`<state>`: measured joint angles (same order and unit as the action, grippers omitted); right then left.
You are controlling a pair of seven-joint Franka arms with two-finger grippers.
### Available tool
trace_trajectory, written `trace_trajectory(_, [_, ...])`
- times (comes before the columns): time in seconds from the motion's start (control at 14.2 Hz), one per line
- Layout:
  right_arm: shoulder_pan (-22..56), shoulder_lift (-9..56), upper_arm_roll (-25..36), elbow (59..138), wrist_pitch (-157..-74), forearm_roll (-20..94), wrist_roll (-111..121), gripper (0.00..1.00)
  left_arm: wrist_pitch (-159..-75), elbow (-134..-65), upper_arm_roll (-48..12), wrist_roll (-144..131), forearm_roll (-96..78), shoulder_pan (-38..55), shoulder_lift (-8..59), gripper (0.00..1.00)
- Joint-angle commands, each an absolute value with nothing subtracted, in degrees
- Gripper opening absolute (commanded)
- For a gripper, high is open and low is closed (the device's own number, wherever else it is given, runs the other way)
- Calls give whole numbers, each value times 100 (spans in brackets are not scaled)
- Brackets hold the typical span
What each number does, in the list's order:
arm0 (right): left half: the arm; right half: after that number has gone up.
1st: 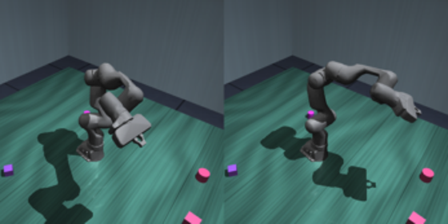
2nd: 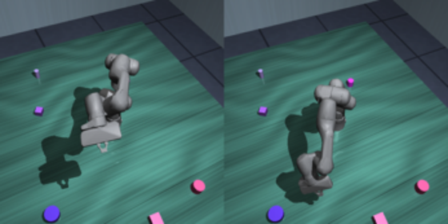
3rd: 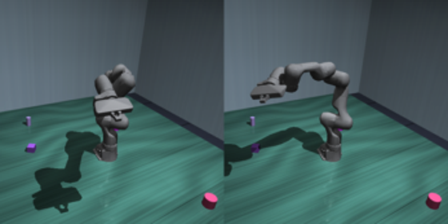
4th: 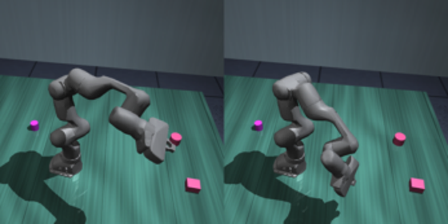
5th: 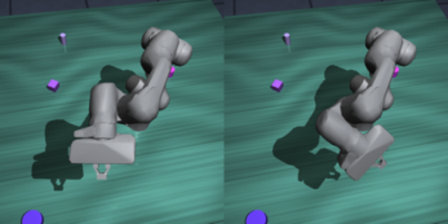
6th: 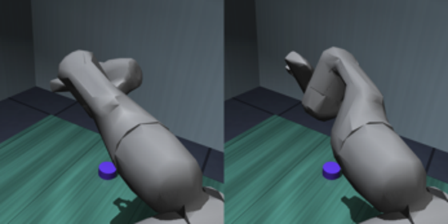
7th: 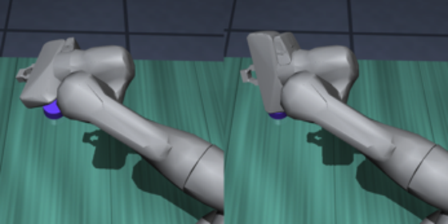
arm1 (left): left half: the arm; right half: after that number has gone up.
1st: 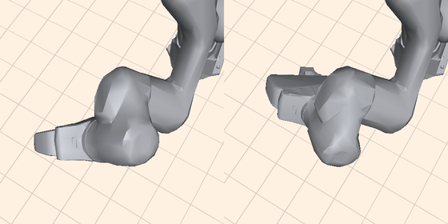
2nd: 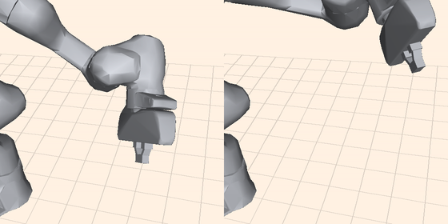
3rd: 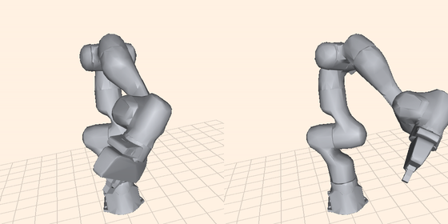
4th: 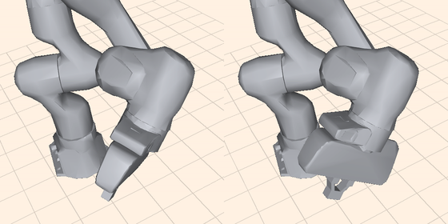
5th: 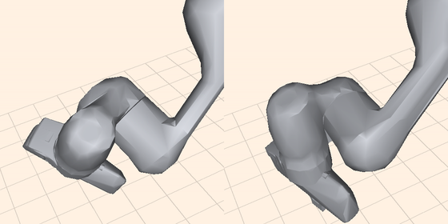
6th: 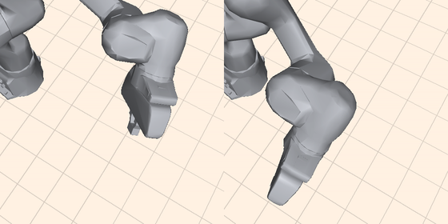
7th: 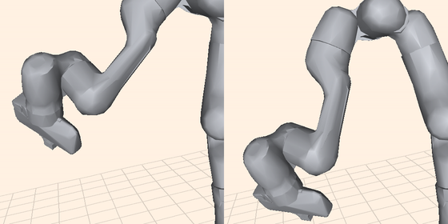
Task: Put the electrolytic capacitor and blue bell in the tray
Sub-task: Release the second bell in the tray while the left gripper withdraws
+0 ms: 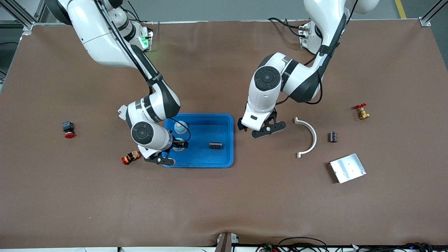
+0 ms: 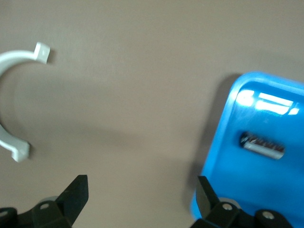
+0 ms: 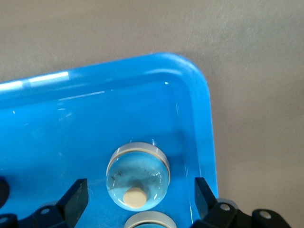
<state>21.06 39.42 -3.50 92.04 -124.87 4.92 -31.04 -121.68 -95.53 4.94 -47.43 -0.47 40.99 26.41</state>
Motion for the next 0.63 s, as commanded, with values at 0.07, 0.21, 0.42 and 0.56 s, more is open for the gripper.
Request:
trace_trajectory(0.07, [1663,3623,-369,8895,-11991,466,-3094,100,-12015,-9896,457,-3832,114,3728,2330,100])
trace_trajectory(0.21, [1468,3201,-352,8929,-11630,448,-3085,100,-12032,-10036,466,-3736,210,3604,2215,100])
trace_trajectory(0.42, [934,2577,-281,8930,-10813,439,-2745,100,-12251,-10361,431,-3342,334,3236,1952,100])
trace_trajectory(0.56, [555,2164,-281,8947,-10531,439,-2077,100,-12610,-10808,431,-3034,334,2998,1706,100])
